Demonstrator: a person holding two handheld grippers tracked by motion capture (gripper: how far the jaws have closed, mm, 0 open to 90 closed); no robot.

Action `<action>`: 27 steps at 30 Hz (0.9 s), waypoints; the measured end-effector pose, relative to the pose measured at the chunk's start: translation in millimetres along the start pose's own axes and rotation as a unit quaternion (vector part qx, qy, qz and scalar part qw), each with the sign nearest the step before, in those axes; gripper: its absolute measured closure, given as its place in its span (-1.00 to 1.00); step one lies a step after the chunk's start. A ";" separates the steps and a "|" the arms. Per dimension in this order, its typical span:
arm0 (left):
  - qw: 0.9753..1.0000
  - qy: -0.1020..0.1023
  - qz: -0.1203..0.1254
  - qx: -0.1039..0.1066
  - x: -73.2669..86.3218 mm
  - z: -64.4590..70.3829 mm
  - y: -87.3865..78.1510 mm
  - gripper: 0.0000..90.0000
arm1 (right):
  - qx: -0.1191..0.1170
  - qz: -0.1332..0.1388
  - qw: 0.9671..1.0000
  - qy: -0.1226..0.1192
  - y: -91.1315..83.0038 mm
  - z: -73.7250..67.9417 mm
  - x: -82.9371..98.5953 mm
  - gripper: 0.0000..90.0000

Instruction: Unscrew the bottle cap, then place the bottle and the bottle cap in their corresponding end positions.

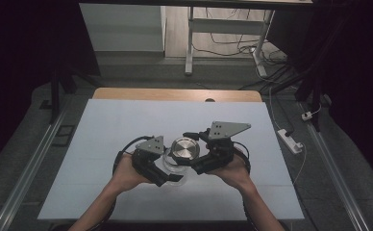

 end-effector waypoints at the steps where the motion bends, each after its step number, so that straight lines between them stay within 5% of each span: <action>1: 1.000 -0.002 0.000 -0.004 0.3 -0.7 -0.3 -0.65 | 0.004 0.001 1.000 0.001 -0.6 1.3 0.1 -0.57; 7: 1.000 -0.013 0.001 -0.026 4.1 -8.4 -2.2 -0.65 | 0.008 0.001 1.000 0.002 -1.9 2.2 1.5 -0.57; 14: 0.997 -0.052 0.016 -0.060 14.8 -27.3 -6.7 -0.65 | 0.008 -0.005 1.000 -0.013 -0.1 -7.9 3.1 -0.57; 27: 0.993 -0.062 0.024 -0.095 18.1 -39.3 -12.2 -0.65 | 0.009 -0.025 1.000 -0.016 12.8 -15.5 18.7 -0.57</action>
Point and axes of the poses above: each handheld gripper's, and its own axes: y roughly forward along the jaws, x roughly out of its underside, z roughly to its right, the point moved 5 cm from there along y, roughly forward along the jaws, and after that the axes turned 1 degree about z, right-handed, at the moved point
